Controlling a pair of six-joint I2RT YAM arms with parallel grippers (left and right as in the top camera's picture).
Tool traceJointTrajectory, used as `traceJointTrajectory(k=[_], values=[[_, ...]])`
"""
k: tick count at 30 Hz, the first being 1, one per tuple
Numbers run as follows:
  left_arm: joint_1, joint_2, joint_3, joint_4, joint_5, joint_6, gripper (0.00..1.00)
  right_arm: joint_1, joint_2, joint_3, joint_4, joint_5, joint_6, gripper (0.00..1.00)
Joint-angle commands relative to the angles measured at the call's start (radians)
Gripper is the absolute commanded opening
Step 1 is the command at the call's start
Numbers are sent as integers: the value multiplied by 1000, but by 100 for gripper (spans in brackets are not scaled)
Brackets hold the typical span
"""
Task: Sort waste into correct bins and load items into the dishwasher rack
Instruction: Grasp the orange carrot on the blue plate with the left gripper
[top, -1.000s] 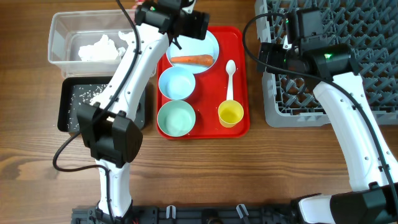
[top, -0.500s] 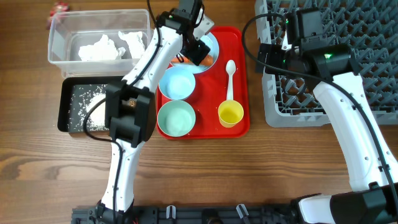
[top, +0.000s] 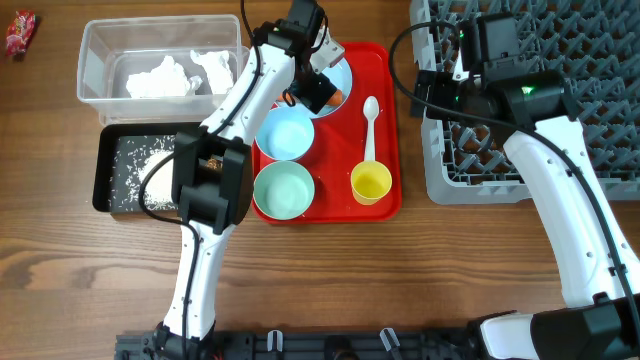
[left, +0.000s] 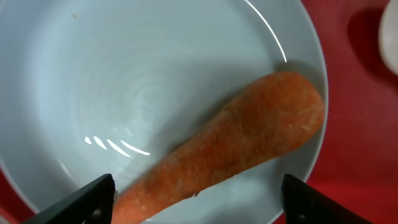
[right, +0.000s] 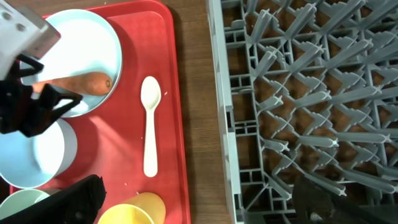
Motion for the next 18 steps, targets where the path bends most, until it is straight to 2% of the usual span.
traceJointTrajectory(k=[1, 6, 8, 9, 10, 13, 18], values=[[5, 68, 1, -3, 21, 16, 83, -3, 11, 3, -9, -12, -14, 100], [10, 77, 1, 50, 23, 11, 83, -3, 11, 3, -10, -9, -14, 100], [10, 77, 1, 54, 44, 11, 80, -3, 11, 3, -10, -9, -14, 100], [10, 77, 1, 54, 62, 11, 75, -3, 11, 3, -10, -8, -14, 100], [10, 77, 1, 53, 97, 11, 62, -3, 11, 3, -10, -8, -14, 100], [10, 77, 1, 53, 138, 11, 36, -3, 11, 3, -9, -8, -18, 100], [10, 77, 1, 53, 141, 6, 26, -3, 11, 3, -10, -8, -37, 100]])
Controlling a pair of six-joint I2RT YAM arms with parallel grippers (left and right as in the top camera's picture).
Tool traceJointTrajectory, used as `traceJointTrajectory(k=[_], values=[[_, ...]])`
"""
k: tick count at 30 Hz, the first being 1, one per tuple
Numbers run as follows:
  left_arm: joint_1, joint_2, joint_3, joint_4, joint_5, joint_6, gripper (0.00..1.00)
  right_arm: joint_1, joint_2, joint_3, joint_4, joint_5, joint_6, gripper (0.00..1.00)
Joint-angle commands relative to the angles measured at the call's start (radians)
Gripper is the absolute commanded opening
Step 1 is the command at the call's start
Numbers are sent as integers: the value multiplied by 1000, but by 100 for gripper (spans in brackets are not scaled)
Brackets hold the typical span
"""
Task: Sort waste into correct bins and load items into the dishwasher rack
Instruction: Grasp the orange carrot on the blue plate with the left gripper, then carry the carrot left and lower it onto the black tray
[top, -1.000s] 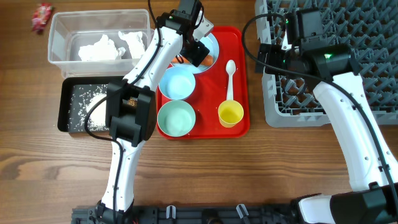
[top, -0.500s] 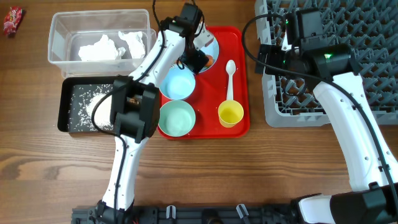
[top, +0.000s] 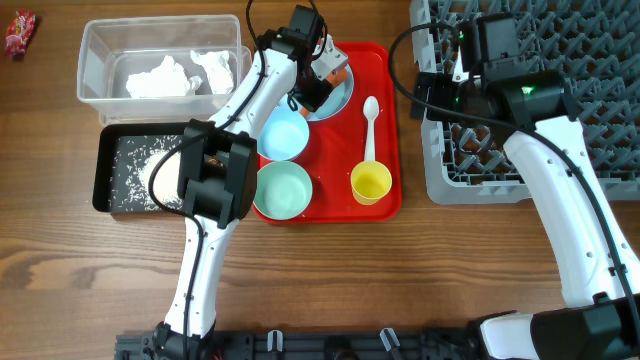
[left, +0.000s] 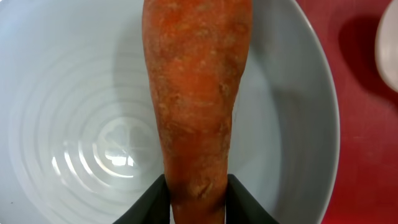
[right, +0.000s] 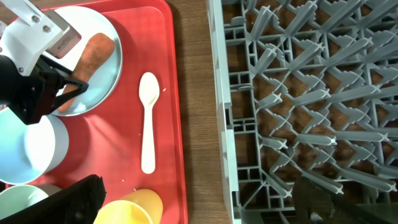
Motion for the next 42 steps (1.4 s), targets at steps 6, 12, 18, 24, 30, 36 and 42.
traceJointTrajectory(k=[6, 12, 18, 24, 30, 36, 42], values=[[3, 16, 1, 6, 36, -26, 18, -3, 11, 3, 6, -8, -21, 100], [0, 5, 3, 18, 35, -59, 4, -3, 11, 3, 7, -8, -21, 100], [0, -70, 4, 17, 35, -76, 4, -3, 11, 3, 7, -8, -21, 99], [0, -200, 4, -15, -69, -220, 4, -3, 11, 3, 7, -8, -21, 100], [2, -375, 4, -163, -88, -319, 4, -3, 11, 3, 6, -8, -23, 100], [3, -457, 4, -434, -161, -410, 6, -3, 11, 3, 7, -9, -23, 100], [3, -463, 4, -701, -194, -459, 5, -3, 11, 3, 6, -10, -23, 100]])
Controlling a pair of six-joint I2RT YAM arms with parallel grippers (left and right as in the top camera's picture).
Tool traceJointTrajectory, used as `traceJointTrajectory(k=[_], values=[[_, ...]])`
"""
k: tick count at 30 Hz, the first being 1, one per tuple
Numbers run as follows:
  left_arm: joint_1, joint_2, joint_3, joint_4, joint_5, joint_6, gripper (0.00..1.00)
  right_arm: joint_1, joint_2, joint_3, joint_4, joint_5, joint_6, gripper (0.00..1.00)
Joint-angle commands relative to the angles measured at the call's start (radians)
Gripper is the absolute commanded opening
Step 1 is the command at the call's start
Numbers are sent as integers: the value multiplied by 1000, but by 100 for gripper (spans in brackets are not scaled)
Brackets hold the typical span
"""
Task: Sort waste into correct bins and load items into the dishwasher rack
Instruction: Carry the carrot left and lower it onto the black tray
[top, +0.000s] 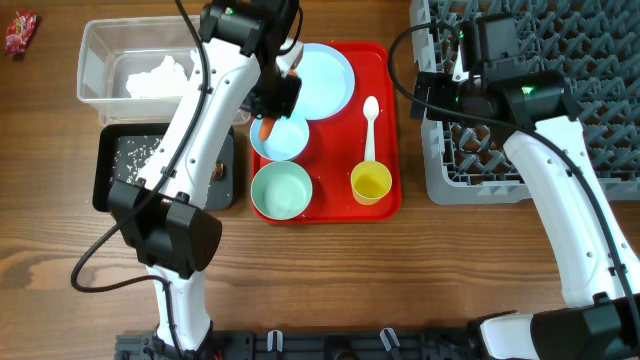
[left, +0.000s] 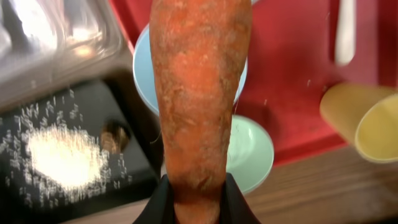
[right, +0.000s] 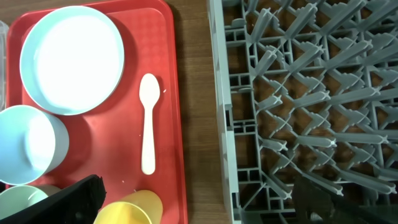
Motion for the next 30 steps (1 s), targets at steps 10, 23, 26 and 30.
traceJointTrajectory(k=[10, 23, 26, 30], values=[[69, -68, 0, -99, -49, -179, 4, -3, 11, 3, -19, -12, -21, 100], [418, -314, -434, -32, -53, -304, 4, -3, 11, 3, 13, -13, -20, 100], [488, -314, -562, 112, -54, -369, 4, -3, 11, 3, 6, -21, -20, 100], [570, -314, -693, 237, -53, -431, 4, -3, 11, 3, 6, -20, -20, 100]])
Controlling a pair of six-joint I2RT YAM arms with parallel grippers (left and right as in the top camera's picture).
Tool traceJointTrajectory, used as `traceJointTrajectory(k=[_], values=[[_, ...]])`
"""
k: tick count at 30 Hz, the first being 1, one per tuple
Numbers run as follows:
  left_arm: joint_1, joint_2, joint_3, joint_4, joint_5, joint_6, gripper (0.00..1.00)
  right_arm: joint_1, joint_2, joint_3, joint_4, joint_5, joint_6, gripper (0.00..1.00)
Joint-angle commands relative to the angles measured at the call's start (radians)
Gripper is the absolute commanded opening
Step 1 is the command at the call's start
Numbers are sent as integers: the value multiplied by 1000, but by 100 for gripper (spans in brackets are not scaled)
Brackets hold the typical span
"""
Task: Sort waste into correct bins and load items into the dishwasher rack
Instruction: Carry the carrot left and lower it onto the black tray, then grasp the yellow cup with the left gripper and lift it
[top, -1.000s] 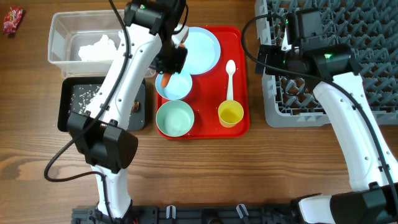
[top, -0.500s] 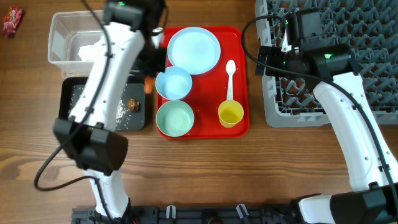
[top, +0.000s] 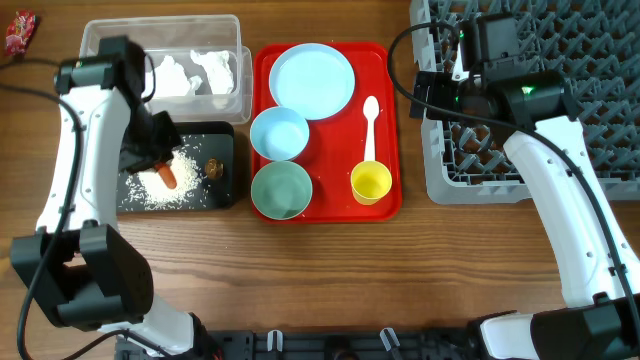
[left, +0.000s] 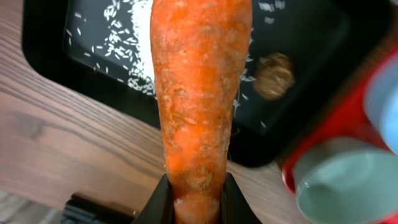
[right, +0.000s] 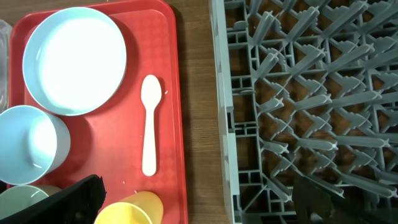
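My left gripper (top: 152, 163) is shut on an orange carrot (left: 199, 93), held point down over the black tray (top: 225, 190) of rice and scraps. On the red tray (top: 390, 205) lie a pale blue plate (top: 313, 80), a blue bowl (top: 279, 132), a green bowl (top: 281, 189), a yellow cup (top: 371, 183) and a white spoon (top: 369, 125). My right gripper (right: 202, 208) stands open above the gap between the red tray and the grey dishwasher rack (top: 560, 100), holding nothing.
A clear plastic bin (top: 95, 40) with white crumpled paper stands behind the black tray. A red wrapper (top: 18, 30) lies at the table's far left corner. A brown scrap (left: 275, 67) lies in the black tray.
My left gripper has moved left with the carrot, from above the blue bowl at the red tray's edge to over the black tray. The right arm has not moved.
My left gripper stood open round the carrot on the pale blue plate. Then it was shut on the carrot there. Later it held the carrot up over the blue bowl, and now it holds it over the black tray. The right arm stayed still throughout.
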Motion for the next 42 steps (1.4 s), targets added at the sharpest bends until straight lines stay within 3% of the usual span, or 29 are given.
traceJointTrajectory(k=[1, 5, 12, 17, 23, 33, 34, 39, 42], values=[[85, -11, -112, 103, 8, -108, 4, -3, 11, 3, 1, -16, -13, 100], [111, -11, -224, 336, 123, -185, 4, -3, 11, 3, 10, -16, -12, 100], [110, -9, -353, 607, 122, -399, 4, -3, 11, 3, -9, -16, -12, 100], [110, -7, -372, 629, 115, -453, 4, -3, 11, 3, -18, -16, -10, 100], [110, -6, -408, 665, 111, -615, 4, -3, 11, 3, -23, -16, -10, 100], [109, -4, -463, 724, 90, -615, 4, -3, 11, 3, -30, -15, -13, 100], [108, -4, -463, 724, 93, -614, 6, -3, 11, 3, -31, -15, -13, 100], [108, -4, -463, 724, 93, -614, 40, -3, 11, 3, -32, -15, -32, 100], [109, -4, -463, 725, 93, -614, 53, -3, 11, 3, -34, -15, -32, 100]])
